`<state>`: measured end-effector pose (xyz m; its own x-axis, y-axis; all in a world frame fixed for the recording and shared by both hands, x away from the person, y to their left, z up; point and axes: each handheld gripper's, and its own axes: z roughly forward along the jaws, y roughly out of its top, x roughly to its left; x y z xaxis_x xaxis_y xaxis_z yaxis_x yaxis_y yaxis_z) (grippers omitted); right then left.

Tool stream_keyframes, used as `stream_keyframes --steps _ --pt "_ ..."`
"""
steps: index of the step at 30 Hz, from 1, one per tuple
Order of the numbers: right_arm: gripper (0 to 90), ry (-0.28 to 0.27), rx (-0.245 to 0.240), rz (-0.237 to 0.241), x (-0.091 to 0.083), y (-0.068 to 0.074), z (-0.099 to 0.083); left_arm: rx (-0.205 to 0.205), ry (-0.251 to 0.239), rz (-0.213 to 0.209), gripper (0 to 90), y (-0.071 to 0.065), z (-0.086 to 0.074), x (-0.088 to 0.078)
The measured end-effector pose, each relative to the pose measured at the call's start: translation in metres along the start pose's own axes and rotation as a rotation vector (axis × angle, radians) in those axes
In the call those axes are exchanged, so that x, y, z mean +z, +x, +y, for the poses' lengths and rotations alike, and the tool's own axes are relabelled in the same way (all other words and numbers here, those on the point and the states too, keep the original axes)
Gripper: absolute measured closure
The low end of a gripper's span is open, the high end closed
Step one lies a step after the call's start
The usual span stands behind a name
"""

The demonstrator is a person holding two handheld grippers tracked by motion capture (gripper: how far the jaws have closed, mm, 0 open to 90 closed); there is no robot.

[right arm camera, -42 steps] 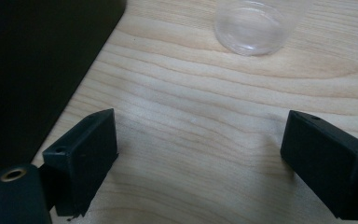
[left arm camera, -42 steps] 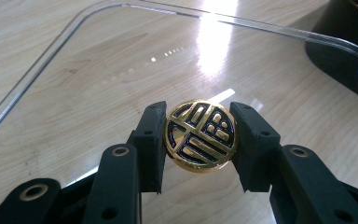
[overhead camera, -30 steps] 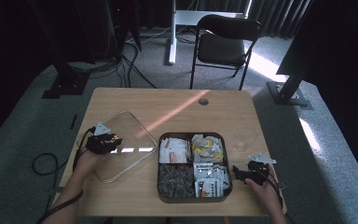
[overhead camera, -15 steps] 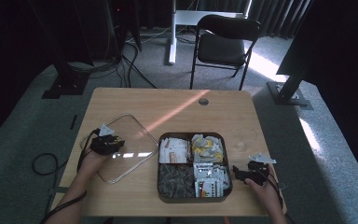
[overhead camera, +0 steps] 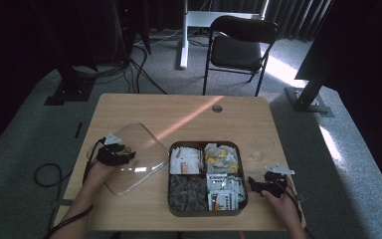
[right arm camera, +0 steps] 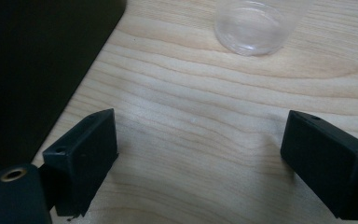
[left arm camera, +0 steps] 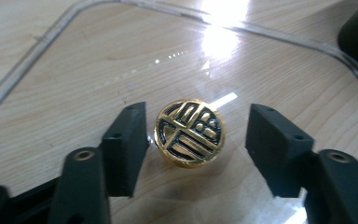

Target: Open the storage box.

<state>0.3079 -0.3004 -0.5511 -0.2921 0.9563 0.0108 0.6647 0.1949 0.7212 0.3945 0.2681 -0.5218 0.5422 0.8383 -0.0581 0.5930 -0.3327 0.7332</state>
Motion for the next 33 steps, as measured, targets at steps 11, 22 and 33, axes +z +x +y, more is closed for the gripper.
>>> stream_keyframes --steps 11,22,33 --pt "10.2 0.0 0.0 0.0 0.0 0.0 0.0 0.008 -0.079 -0.046 17.9 -0.014 0.004 -0.021" --pt "10.2 0.0 0.0 0.0 0.0 0.0 0.0 0.077 -0.086 -0.125 6.5 -0.036 0.004 -0.025" --pt "10.2 0.0 0.0 0.0 0.0 0.0 0.0 0.16 -0.093 -0.219 0.7 -0.064 -0.003 -0.025"
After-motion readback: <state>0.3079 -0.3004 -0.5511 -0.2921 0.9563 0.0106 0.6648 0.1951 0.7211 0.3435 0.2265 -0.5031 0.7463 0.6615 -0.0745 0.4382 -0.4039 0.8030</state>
